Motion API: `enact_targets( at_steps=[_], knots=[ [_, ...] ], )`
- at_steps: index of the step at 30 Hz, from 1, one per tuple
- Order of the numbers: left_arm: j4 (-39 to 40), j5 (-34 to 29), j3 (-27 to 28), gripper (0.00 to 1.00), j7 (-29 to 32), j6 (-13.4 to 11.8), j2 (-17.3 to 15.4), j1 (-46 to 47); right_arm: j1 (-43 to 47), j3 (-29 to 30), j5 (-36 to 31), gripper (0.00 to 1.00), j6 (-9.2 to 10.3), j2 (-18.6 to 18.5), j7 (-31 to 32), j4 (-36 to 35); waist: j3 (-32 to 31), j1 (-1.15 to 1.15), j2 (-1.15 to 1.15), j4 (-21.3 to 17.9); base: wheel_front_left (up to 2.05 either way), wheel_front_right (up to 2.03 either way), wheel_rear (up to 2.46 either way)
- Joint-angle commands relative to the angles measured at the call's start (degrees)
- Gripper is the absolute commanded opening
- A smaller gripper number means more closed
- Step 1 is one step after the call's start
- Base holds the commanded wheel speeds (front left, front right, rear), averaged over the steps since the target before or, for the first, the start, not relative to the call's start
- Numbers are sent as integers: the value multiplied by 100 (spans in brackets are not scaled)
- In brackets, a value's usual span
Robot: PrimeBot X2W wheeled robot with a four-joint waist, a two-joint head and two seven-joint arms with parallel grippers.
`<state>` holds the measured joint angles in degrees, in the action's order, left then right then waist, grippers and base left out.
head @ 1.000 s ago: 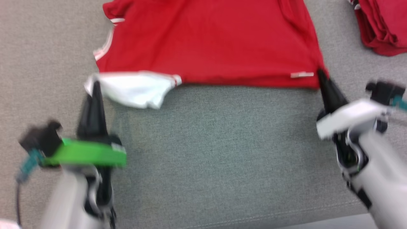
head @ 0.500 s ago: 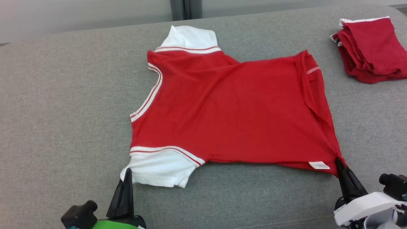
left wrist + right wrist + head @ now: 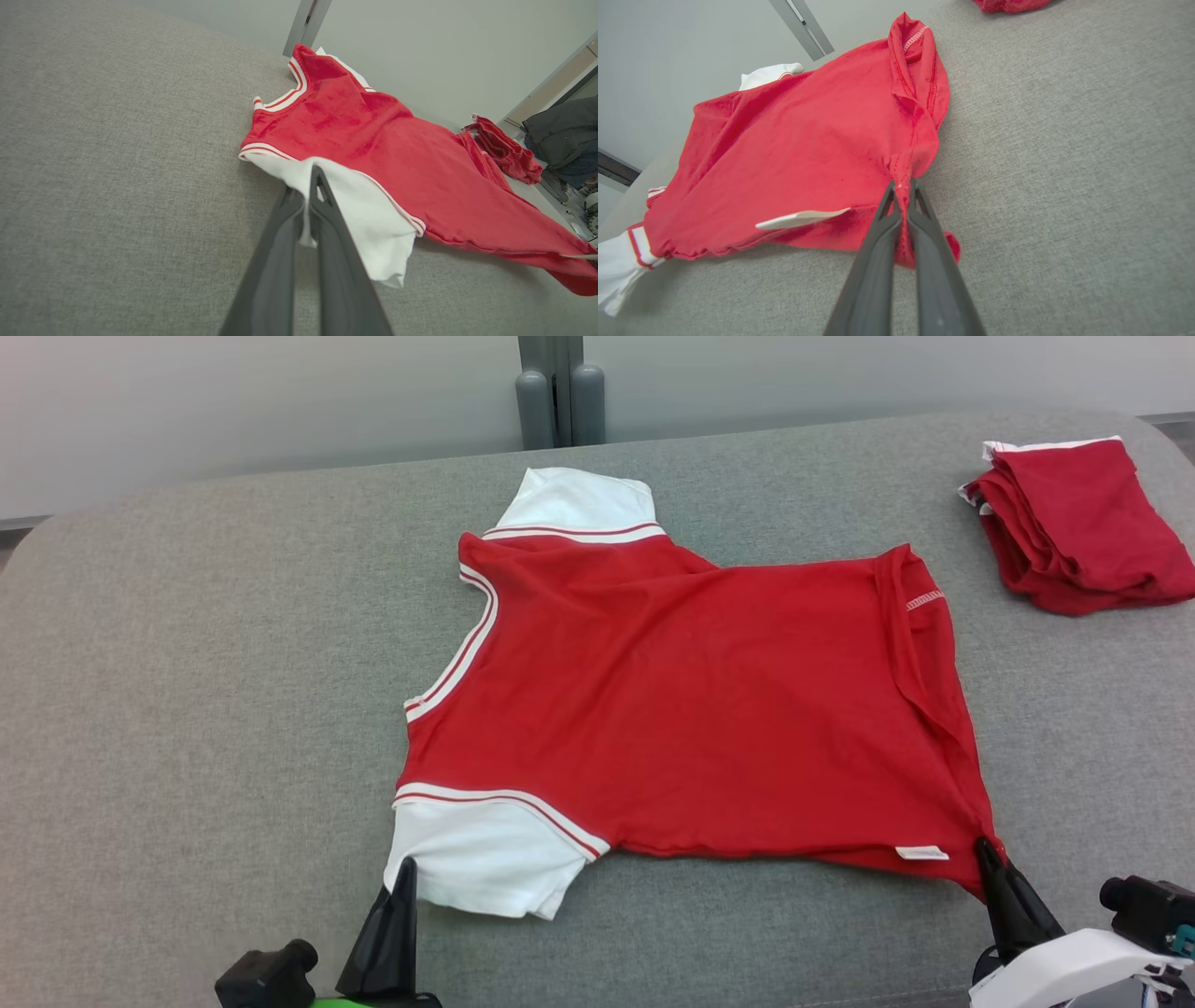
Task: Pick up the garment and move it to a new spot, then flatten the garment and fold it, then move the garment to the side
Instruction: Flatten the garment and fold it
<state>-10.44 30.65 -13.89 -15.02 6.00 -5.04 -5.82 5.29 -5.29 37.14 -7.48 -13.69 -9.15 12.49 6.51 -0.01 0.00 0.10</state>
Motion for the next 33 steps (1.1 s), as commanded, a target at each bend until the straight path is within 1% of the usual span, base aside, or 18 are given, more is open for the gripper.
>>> enact_targets(
  at_steps=[1, 9, 16, 21, 25, 28, 33],
  knots=[
    [-21, -83, 20, 0, -17, 9, -52, 121, 34, 21, -61, 0, -1, 15, 44, -55, -29, 1, 0, -36, 0, 0, 0],
    [-126, -155, 2, 0, -17, 77, -157, 409, -168, 15, -150, 0, -1, 92, 307, -270, -30, 1, 0, -167, 0, 0, 0],
    [-352, -241, -179, 0, 77, 124, -443, 1080, -531, -12, -81, 0, -2, 60, 665, -320, 35, 1, 0, -222, 0, 0, 0],
    [-654, -223, -350, 0, 208, 141, -601, 1764, -913, -22, -9, 0, -2, 18, 935, -206, 182, 1, 0, -265, 0, 0, 0],
    [-1049, -143, -455, 0, 270, 152, -626, 2329, -1330, 21, 25, 0, -2, 24, 1110, 41, 354, 1, 0, -327, 0, 0, 0],
    [-1487, -85, -543, 0, 280, 158, -650, 2777, -1749, -1, 10, 0, -2, 70, 1228, 365, 514, 1, 0, -397, 0, 0, 0],
    [-2186, 47, -728, 0, 161, 156, -649, 3372, -2407, -98, -39, 0, -2, 120, 1131, 948, 668, 1, 0, -491, 0, 0, 0]
  ],
)
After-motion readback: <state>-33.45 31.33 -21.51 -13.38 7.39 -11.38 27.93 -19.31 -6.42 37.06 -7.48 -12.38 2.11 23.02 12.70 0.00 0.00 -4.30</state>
